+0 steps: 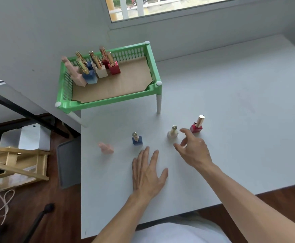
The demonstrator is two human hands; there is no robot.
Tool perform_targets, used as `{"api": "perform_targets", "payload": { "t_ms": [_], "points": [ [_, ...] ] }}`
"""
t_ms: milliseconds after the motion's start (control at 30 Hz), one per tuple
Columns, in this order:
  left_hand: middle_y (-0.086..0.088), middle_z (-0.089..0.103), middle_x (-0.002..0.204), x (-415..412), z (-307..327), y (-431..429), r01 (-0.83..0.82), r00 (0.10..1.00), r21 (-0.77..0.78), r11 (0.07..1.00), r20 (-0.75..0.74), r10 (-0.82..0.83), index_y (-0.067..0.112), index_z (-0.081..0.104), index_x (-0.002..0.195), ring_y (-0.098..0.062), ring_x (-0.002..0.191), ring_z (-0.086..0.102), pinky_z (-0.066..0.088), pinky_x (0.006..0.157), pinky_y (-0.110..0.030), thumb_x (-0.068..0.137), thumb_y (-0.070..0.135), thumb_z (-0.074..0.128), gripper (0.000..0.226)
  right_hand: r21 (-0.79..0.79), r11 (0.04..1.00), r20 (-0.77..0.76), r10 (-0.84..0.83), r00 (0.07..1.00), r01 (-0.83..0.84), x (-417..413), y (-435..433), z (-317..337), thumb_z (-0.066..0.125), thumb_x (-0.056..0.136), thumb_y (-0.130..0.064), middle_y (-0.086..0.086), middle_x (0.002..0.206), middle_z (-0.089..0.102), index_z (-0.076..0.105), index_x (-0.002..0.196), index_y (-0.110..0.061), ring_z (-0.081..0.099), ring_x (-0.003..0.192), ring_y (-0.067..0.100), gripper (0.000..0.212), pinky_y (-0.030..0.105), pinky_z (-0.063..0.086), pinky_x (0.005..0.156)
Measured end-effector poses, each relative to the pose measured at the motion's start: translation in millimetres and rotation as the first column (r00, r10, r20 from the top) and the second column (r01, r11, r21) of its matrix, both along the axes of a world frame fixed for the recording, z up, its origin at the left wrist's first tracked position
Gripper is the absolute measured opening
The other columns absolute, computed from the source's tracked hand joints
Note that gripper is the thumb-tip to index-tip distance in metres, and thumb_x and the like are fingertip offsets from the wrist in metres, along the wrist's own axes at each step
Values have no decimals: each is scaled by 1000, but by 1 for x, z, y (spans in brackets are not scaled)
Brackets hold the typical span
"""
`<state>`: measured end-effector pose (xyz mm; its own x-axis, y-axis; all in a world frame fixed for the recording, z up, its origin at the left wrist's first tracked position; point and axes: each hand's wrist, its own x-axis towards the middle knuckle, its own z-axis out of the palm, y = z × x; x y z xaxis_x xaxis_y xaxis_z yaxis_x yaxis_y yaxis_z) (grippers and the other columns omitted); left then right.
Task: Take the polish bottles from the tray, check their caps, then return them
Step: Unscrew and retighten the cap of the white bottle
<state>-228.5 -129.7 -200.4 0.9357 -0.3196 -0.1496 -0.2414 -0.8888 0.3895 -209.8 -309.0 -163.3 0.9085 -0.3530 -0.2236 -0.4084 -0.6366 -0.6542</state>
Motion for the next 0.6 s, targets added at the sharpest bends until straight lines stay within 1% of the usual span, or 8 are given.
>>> {"api": "perform_targets", "payload": {
  "t_ms": [100,233,367,600],
  "points": [
    [0,12,158,0,1,-3,-15,1000,-6,1000,-2,15,30,25,145,-18,145,5,3,116,-39,85,57,42,68,-9,998,-9,55,998,-55,10,-3,3,60,84,-27,-6,80,66,44,126,-32,59,84,22,45,37,52,72],
    [-1,14,158,1,2,-5,-31,1000,-2,1000,-1,31,30,28,144,-18,145,7,3,116,-38,84,56,43,67,-26,993,-13,117,993,-117,21,-4,4,55,87,-22,-2,81,68,50,122,-30,57,86,22,36,37,52,71],
    [-2,19,157,0,4,-6,-50,999,-21,999,7,50,29,33,142,-19,144,11,5,116,-38,83,54,47,66,-31,992,14,124,992,-123,25,-7,3,50,92,-28,1,75,69,56,110,-28,56,81,23,20,37,52,69],
    [-1,18,157,2,5,-5,-40,999,-9,999,-6,40,30,31,143,-17,144,10,6,116,-37,83,56,45,66,15,992,34,128,991,-128,20,-13,6,55,89,-30,-3,68,66,60,97,-26,60,70,19,10,38,53,65]
  ]
}}
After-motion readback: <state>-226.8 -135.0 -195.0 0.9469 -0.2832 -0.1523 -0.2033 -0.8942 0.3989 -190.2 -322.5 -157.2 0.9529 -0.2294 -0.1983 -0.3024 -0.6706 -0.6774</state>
